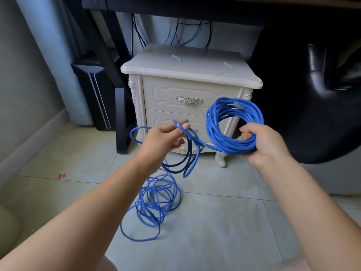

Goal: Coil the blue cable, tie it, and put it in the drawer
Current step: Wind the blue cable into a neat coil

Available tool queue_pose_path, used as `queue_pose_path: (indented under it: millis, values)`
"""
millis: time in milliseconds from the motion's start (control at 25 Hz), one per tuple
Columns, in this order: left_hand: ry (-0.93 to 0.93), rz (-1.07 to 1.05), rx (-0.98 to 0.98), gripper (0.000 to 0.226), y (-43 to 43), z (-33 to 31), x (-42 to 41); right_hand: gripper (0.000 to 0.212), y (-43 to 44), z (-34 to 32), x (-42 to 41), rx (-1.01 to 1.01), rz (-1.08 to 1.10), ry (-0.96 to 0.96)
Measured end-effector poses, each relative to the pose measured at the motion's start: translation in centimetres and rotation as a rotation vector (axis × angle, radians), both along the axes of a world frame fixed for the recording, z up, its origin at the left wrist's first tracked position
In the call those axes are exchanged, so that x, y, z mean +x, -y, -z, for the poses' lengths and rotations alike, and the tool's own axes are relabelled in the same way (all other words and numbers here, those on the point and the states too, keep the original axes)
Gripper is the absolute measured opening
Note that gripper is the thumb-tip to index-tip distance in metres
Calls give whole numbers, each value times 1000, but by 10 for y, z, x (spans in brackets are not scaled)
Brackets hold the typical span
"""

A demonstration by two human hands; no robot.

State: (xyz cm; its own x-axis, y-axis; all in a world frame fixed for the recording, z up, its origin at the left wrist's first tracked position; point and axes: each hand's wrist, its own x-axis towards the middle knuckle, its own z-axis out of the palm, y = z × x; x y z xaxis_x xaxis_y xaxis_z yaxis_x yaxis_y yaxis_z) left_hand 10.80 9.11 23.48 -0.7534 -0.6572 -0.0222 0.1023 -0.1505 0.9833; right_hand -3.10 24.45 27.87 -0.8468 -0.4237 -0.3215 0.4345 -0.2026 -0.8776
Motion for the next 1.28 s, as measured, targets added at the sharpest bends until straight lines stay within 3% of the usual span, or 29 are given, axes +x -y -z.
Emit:
queue_pose_path:
  millis: [200, 280, 560, 640, 840, 1120, 1200, 1280]
  values:
    - [-44, 308, 89, 45, -5, -4, 3, 19, 6, 3, 3, 119, 19, -330]
    - [-52, 395, 64, 40, -9, -5, 6, 17, 6, 3, 5, 122, 33, -404]
    - [-150, 266, 383, 30, -3, -6, 9, 22, 3, 0, 3, -65, 75, -105]
    - [-206, 241, 497, 20, -4, -7, 10, 21, 3, 0, 4, -73, 80, -81]
    - [-220, 130, 799, 27, -8, -14, 6, 22, 2, -1, 5, -125, 104, -115]
    - [-206, 163, 677, 24, -8, -19, 10, 25, 0, -6, 7, -88, 114, -294]
    - [-140, 182, 568, 19, -10, -21, 10, 25, -1, -5, 6, -46, 122, -290]
    - [-65, 200, 416, 30, -13, -22, 8, 23, -3, -4, 5, 8, 135, -310]
